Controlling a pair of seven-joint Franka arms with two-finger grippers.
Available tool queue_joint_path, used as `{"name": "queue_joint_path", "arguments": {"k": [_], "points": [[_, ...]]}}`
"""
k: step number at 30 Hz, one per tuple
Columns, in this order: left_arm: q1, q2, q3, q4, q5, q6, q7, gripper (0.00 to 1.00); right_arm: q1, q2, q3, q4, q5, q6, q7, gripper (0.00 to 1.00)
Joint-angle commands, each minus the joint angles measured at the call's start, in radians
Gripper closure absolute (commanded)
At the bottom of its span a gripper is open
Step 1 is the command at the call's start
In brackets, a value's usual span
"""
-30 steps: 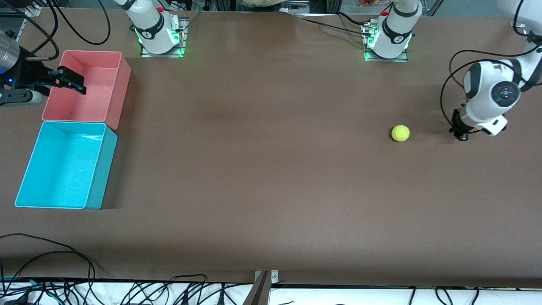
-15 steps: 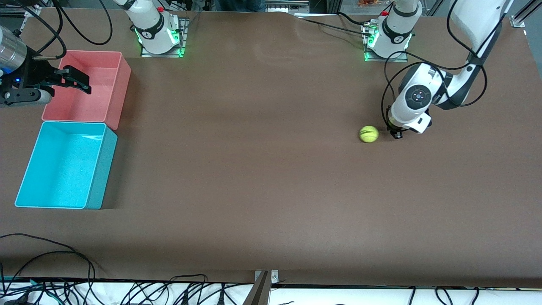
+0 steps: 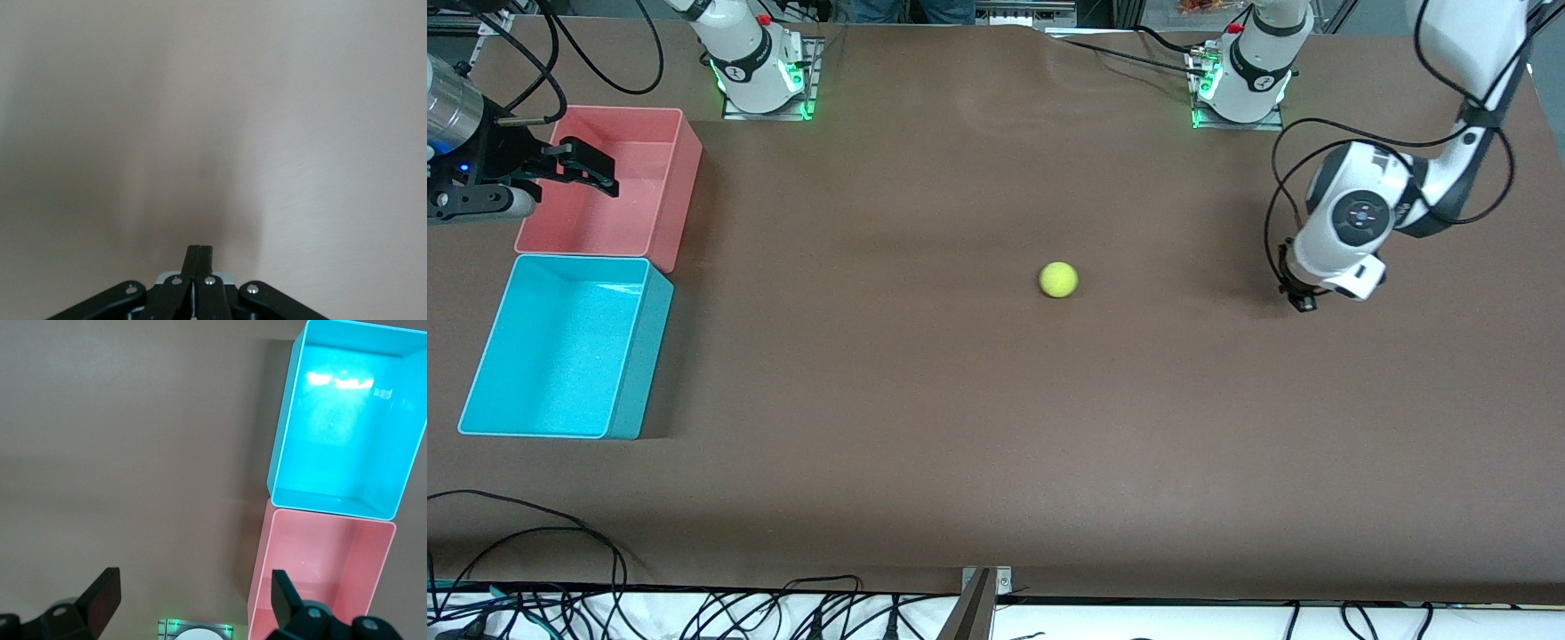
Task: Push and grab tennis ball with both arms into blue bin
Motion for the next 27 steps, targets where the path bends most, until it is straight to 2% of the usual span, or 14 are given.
{"name": "queue_joint_path", "arguments": {"k": [1,6,7,13,20,27], "points": [[0.062,-0.014,-0.01,0.096,-0.027,-0.081,0.216,1.0,-0.001,-0.009,0.003,0.012,-0.008,-0.021,-0.003,0.0],[0.087,-0.01,-0.009,0.192,-0.061,-0.148,0.441,1.0,-0.001,-0.014,0.001,0.012,-0.009,-0.051,0.005,0.0],[0.099,-0.009,-0.009,0.272,-0.096,-0.224,0.635,1.0,-0.001,-0.008,0.001,0.012,-0.008,-0.044,0.005,0.0],[0.1,-0.009,-0.009,0.339,-0.129,-0.288,0.782,1.0,-0.001,-0.006,0.001,0.012,-0.008,-0.033,0.007,0.0],[0.097,-0.009,-0.012,0.486,-0.188,-0.423,1.078,1.0,-0.001,0.009,0.001,0.012,0.003,0.012,0.007,0.0],[0.085,-0.009,-0.019,0.6,-0.215,-0.532,1.348,1.0,0.009,0.003,0.004,0.014,-0.005,-0.01,0.005,0.0]]}}
